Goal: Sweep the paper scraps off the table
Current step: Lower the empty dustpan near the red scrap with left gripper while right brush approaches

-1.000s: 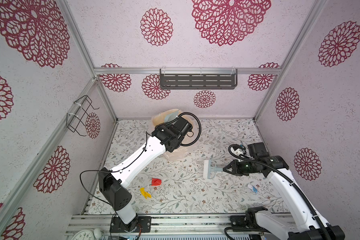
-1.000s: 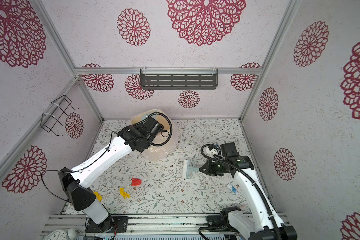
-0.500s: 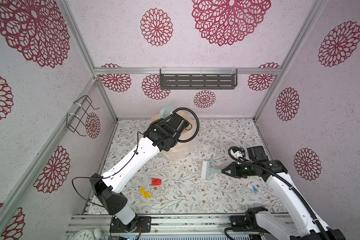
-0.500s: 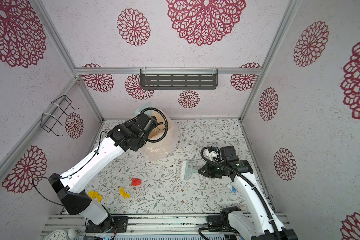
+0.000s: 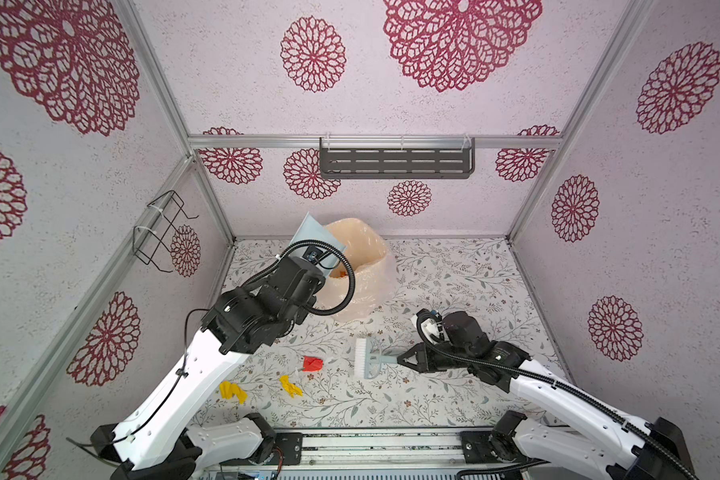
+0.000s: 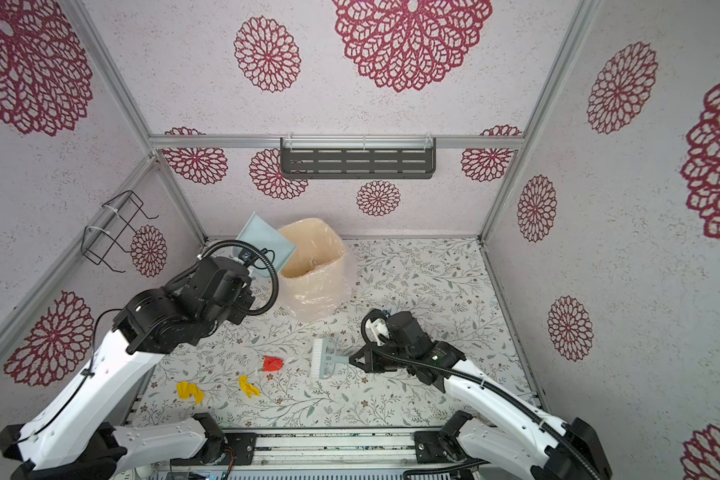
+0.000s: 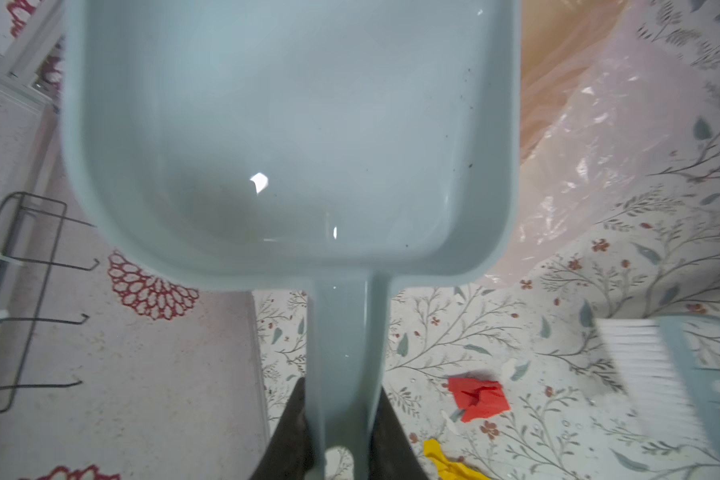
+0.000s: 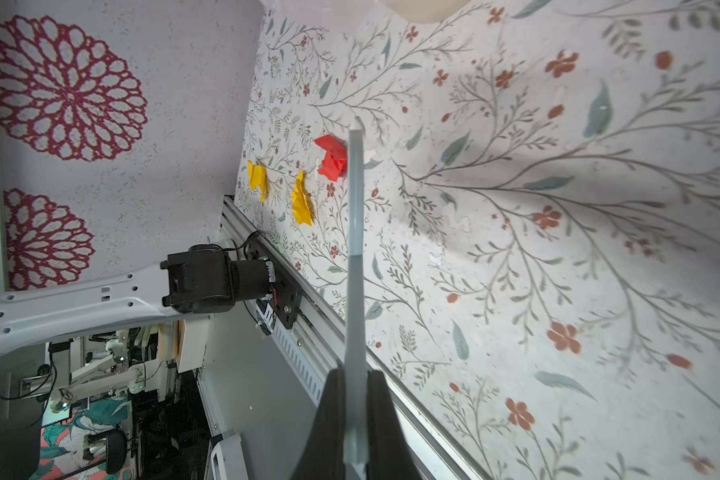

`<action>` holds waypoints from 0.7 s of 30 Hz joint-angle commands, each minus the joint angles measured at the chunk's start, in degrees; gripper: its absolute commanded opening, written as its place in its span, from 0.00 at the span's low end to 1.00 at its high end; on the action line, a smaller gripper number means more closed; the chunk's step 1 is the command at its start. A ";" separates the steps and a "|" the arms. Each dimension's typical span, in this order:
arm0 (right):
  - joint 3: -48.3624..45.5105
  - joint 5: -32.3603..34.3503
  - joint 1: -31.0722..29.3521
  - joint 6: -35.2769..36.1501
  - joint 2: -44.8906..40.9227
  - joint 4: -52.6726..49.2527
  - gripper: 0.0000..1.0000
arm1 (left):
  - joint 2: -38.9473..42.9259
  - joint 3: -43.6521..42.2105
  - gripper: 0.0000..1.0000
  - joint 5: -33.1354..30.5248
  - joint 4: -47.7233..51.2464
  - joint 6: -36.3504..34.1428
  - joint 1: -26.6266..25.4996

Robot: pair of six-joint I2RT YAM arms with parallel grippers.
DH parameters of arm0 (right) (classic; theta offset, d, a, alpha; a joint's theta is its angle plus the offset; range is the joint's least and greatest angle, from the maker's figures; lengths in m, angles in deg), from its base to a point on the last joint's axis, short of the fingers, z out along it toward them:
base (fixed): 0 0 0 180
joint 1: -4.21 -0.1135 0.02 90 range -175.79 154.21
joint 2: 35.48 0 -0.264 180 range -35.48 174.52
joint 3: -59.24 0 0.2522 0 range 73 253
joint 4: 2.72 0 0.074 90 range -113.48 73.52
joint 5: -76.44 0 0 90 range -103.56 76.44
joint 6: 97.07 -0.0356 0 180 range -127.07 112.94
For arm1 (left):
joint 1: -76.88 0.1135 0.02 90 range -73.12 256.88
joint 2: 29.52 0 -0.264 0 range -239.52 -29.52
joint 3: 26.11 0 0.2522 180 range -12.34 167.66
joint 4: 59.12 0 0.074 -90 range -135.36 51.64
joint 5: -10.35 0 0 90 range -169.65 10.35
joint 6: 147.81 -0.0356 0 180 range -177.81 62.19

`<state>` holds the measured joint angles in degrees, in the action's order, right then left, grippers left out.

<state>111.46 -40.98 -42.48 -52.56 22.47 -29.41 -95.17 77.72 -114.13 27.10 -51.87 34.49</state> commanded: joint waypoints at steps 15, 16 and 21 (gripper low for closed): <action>14.46 7.73 -15.55 -10.00 29.04 26.43 0.00 | 9.49 -6.49 0.00 11.80 2.26 12.90 -0.24; 14.95 7.68 -15.78 -10.39 30.18 26.89 0.00 | 9.53 -6.41 0.00 11.80 2.54 13.02 -0.24; 18.61 7.67 -16.06 -10.94 35.84 27.68 0.00 | 9.98 -6.83 0.00 12.41 3.30 13.50 -0.24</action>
<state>127.28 -34.07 -58.22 -62.31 57.07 -4.20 -85.75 71.25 -102.59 29.84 -39.33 34.49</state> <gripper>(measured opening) 0.086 0.211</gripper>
